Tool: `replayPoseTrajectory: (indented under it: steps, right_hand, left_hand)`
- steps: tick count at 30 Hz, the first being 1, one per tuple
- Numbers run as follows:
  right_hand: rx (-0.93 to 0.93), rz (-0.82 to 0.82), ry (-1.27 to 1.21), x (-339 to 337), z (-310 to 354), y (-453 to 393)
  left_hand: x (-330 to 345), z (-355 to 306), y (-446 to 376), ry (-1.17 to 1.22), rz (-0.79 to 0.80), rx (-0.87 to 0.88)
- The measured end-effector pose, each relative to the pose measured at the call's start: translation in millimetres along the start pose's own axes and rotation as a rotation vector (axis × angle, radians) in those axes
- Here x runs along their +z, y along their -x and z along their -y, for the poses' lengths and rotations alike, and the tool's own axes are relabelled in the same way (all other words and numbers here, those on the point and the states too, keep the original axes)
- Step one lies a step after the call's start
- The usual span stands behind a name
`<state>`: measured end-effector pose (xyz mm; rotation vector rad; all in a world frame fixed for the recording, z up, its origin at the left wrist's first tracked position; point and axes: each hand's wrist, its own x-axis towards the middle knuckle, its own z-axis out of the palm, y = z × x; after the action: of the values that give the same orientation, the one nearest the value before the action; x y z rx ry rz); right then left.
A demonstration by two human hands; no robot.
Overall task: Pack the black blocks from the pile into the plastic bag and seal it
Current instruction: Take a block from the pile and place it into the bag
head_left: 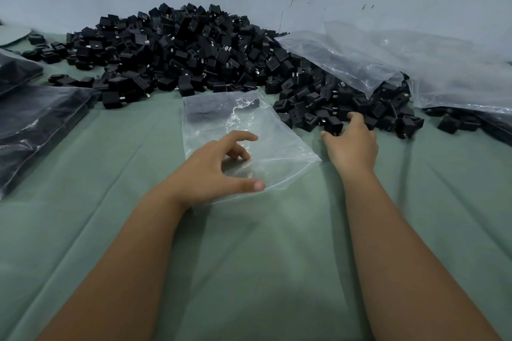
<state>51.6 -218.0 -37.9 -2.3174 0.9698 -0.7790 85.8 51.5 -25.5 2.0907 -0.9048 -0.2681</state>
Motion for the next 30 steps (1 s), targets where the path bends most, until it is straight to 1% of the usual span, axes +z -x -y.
replayPoseTrajectory:
  steps: [2,3,5,6,8,10,11,12,13,15,16,17,19,21,22,23,25,26,27,30]
  right_hand:
    - [-0.032,0.015,0.068,1,-2,-1]
    - [-0.035,0.012,0.072,2,-2,-1]
    - [-0.034,0.004,0.036,2,-3,-1]
    - [-0.036,0.001,-0.011,1,-2,0]
    - [-0.037,-0.013,-0.208,-2,2,2]
    - [-0.050,-0.039,-0.418,-7,12,8]
    - [-0.076,-0.065,-0.473,-10,19,12]
    - [-0.131,-0.108,-0.480,-14,26,17]
    - [-0.228,-0.173,-0.444,-18,34,23]
    - [-0.511,-0.286,-0.369,-26,53,41]
    - [-0.656,-0.309,-0.368,-29,63,53]
    - [-0.780,-0.306,-0.379,-30,74,66]
    - [-0.981,-0.240,-0.390,-25,95,93]
    - [-1.142,-0.165,-0.325,-14,108,115]
    - [-1.193,-0.123,-0.276,-8,111,123]
    - [-1.201,-0.076,-0.241,-3,112,129]
    - [-1.104,0.017,-0.240,-2,111,132]
    - [-1.069,0.032,-0.250,-3,110,130]
    - [-1.073,0.023,-0.228,-4,109,128]
    - [-1.203,-0.030,-0.011,-3,106,125]
  left_hand:
    - [-1,0,0,-0.058,0.050,0.019]
    - [-2,0,0,-0.063,0.034,0.036]
    - [-8,3,0,-0.059,-0.060,0.026]
    - [-12,6,2,-0.039,-0.112,-0.017]
    - [-18,10,6,0.033,-0.170,-0.112]
    - [-20,10,6,0.062,-0.173,-0.116]
    - [-19,9,6,0.047,-0.159,-0.094]
    - [-17,7,6,0.022,-0.143,-0.066]
    - [-16,6,5,0.011,-0.129,-0.055]
    - [-16,6,5,0.065,-0.118,-0.064]
    - [-17,6,5,0.108,-0.117,-0.080]
    - [-17,5,6,0.147,-0.111,-0.092]
    - [-18,3,6,0.177,-0.103,-0.092]
    - [-16,1,6,0.147,-0.163,-0.073]
    - [-16,0,6,0.110,-0.210,-0.060]
    - [-16,-1,5,0.087,-0.248,-0.052]
    - [-18,1,5,0.151,-0.286,-0.052]
    - [-19,2,5,0.197,-0.296,-0.053]
    - [-19,2,5,0.233,-0.308,-0.056]
    - [-20,5,3,0.280,-0.378,-0.094]
